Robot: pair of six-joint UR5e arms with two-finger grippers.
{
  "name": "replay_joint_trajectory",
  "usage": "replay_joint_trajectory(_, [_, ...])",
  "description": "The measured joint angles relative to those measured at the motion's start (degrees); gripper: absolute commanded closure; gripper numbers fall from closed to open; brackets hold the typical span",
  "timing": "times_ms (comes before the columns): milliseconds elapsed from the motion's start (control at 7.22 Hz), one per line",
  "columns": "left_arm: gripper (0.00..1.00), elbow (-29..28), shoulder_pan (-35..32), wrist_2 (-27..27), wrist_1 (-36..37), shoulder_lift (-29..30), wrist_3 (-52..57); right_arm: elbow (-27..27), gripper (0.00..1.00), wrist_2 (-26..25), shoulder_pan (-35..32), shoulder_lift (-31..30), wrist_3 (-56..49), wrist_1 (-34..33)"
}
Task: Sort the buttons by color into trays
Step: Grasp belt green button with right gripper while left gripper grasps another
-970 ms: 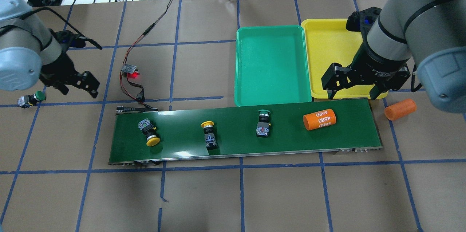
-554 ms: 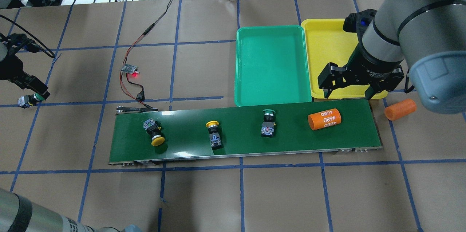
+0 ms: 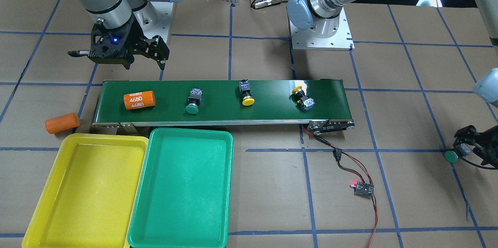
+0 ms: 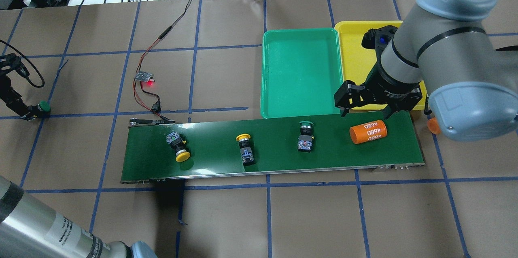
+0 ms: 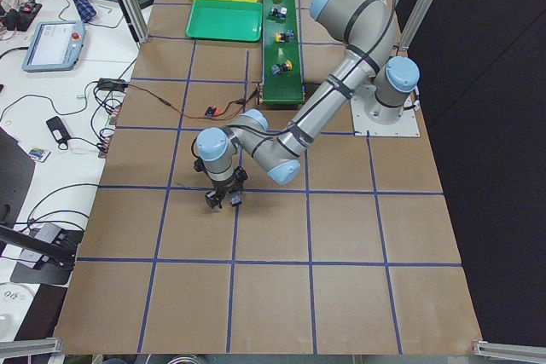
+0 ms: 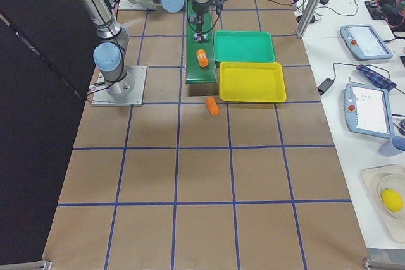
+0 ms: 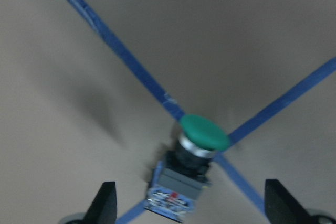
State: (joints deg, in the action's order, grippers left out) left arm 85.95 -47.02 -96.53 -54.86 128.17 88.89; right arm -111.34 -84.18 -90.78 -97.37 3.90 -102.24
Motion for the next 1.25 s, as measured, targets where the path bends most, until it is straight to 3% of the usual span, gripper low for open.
replay_joint_trajectory(139, [0.25,0.1,0.3,0.0,0.4,1.0,2.4,-1.6,0.0,0.1,-0.9,0.0,0.1,-2.0])
replay_joint_trajectory(277, [0.74,0.6,0.4,0.2,0.3,1.0,3.5,-2.9,0.0,0.1,-1.8,0.1,0.3,-3.3])
replay_joint_trajectory(416, [1.0,0.9,0.4,0.9,-0.1,0.7,3.7,-3.7,0.0,0.1,-2.4,0.4,1.0,-3.9])
replay_joint_trajectory(831, [1.0,1.9,0.1,4.3,-5.5,-1.6,-0.9,-4.9,0.0,0.3,-4.7,3.8,3.2,-5.5])
replay_joint_trajectory(1247, [1.0,11.7,-3.2,4.8,-8.8,-12.8,-19.0,-4.9,0.0,-0.2,-5.5,9.4,4.2,-6.7])
